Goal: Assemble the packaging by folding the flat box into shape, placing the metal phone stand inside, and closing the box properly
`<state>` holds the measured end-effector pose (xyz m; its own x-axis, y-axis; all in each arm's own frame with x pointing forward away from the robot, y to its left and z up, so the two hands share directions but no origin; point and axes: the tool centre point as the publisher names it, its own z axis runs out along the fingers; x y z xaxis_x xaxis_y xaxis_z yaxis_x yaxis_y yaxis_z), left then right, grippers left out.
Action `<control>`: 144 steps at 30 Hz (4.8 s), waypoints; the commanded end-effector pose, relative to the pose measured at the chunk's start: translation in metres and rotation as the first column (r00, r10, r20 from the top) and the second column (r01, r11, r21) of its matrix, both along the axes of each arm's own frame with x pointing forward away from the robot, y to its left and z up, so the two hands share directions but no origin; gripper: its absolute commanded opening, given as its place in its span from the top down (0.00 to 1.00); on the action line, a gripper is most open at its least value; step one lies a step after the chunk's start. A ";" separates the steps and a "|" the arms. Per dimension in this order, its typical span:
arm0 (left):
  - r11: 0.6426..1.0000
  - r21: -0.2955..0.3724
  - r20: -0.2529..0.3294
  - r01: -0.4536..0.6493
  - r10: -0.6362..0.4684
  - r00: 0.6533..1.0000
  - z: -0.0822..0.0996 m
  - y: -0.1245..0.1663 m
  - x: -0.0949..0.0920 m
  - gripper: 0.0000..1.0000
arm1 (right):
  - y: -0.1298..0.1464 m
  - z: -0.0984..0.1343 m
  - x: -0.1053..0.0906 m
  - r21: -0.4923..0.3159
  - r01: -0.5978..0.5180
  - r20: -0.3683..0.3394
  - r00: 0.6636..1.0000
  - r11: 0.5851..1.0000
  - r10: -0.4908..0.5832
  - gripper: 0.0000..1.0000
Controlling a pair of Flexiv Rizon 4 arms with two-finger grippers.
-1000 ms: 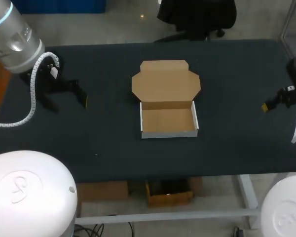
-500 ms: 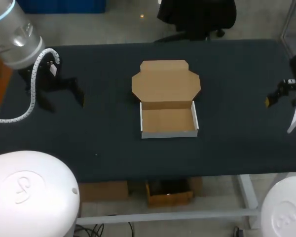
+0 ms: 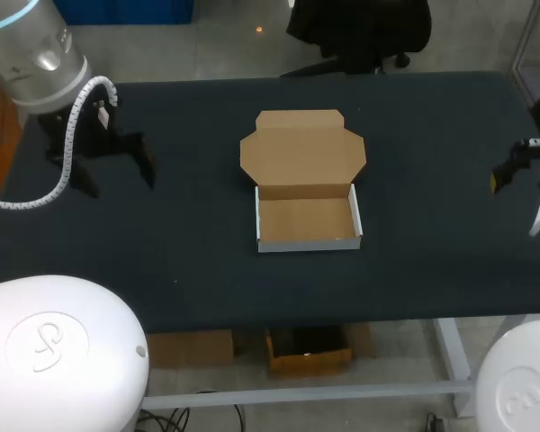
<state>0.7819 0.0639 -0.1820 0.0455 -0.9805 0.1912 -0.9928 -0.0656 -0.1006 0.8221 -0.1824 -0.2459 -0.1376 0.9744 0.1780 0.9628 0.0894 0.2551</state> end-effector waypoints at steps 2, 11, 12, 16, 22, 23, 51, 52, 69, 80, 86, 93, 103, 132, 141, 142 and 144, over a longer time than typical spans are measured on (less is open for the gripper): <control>0.999 0.024 0.001 -0.024 0.024 1.000 -0.002 -0.001 0.004 0.00 | 0.000 -0.001 0.004 -0.008 0.004 -0.029 1.000 1.000 -0.004 0.00; 0.999 0.033 -0.018 -0.033 0.033 0.999 -0.009 0.000 0.010 0.00 | -0.001 -0.003 0.005 -0.020 0.013 -0.045 0.999 1.000 -0.014 0.00; 0.999 0.033 -0.021 -0.033 0.034 0.999 -0.010 0.001 0.011 0.00 | -0.001 -0.004 0.005 -0.020 0.015 -0.046 0.999 1.000 -0.016 0.00; 0.999 0.035 -0.027 -0.036 0.037 0.999 -0.011 0.003 0.013 0.00 | -0.002 -0.004 0.005 -0.023 0.025 -0.052 0.998 0.999 -0.026 0.00; 0.999 0.032 -0.028 -0.037 0.038 0.999 -0.012 0.004 0.013 0.00 | -0.004 -0.004 0.004 0.001 0.031 -0.049 0.998 1.000 -0.031 0.00; 0.999 0.030 -0.028 -0.037 0.038 0.999 -0.012 0.005 0.013 0.00 | -0.004 -0.004 0.004 0.002 0.032 -0.049 0.998 0.999 -0.031 0.00; 0.998 0.021 -0.066 -0.054 0.055 0.996 -0.034 0.020 0.033 0.00 | -0.004 -0.004 0.004 0.004 0.032 -0.049 0.998 0.999 -0.032 0.00; 0.998 0.021 -0.067 -0.055 0.056 0.996 -0.036 0.022 0.035 0.00 | -0.004 -0.004 0.004 0.004 0.032 -0.049 0.998 0.999 -0.032 0.00; 0.993 0.043 -0.107 -0.106 0.111 0.988 -0.070 0.053 0.063 0.00 | -0.004 -0.004 0.004 0.004 0.032 -0.049 0.998 0.999 -0.032 0.00; 0.992 0.040 -0.127 -0.121 0.125 0.984 -0.092 0.070 0.079 0.00 | -0.004 -0.004 0.004 0.004 0.032 -0.049 0.998 0.999 -0.032 0.00; 0.990 0.037 -0.140 -0.137 0.141 0.980 -0.099 0.080 0.089 0.00 | -0.004 -0.004 0.004 0.004 0.032 -0.049 0.998 0.999 -0.032 0.00; 0.987 0.047 -0.143 -0.157 0.162 0.976 -0.107 0.087 0.096 0.00 | -0.004 -0.004 0.004 0.004 0.032 -0.049 0.998 0.999 -0.032 0.00; 0.983 0.051 -0.150 -0.175 0.180 0.972 -0.116 0.094 0.102 0.00 | -0.004 -0.004 0.004 0.004 0.032 -0.049 0.998 0.999 -0.032 0.00; 0.978 0.072 -0.165 -0.196 0.206 0.965 -0.133 0.106 0.107 0.00 | -0.004 -0.004 0.004 0.004 0.032 -0.049 0.998 0.999 -0.032 0.00; 0.978 0.072 -0.165 -0.196 0.206 0.965 -0.133 0.106 0.107 0.00 | -0.004 -0.004 0.004 0.004 0.032 -0.049 0.998 0.999 -0.032 0.00; 0.978 0.072 -0.165 -0.196 0.206 0.965 -0.133 0.106 0.107 0.00 | -0.004 -0.004 0.004 0.004 0.032 -0.049 0.998 0.999 -0.032 0.00; 0.978 0.072 -0.165 -0.196 0.206 0.965 -0.133 0.106 0.107 0.00 | -0.004 -0.004 0.004 0.004 0.032 -0.049 0.998 0.999 -0.032 0.00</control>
<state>0.8884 0.1698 -0.3147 0.2698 -0.9564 0.1114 -0.9625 -0.2647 0.0587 0.8272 -0.1858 -0.2516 -0.0972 0.9774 0.1879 0.9757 0.0564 0.2116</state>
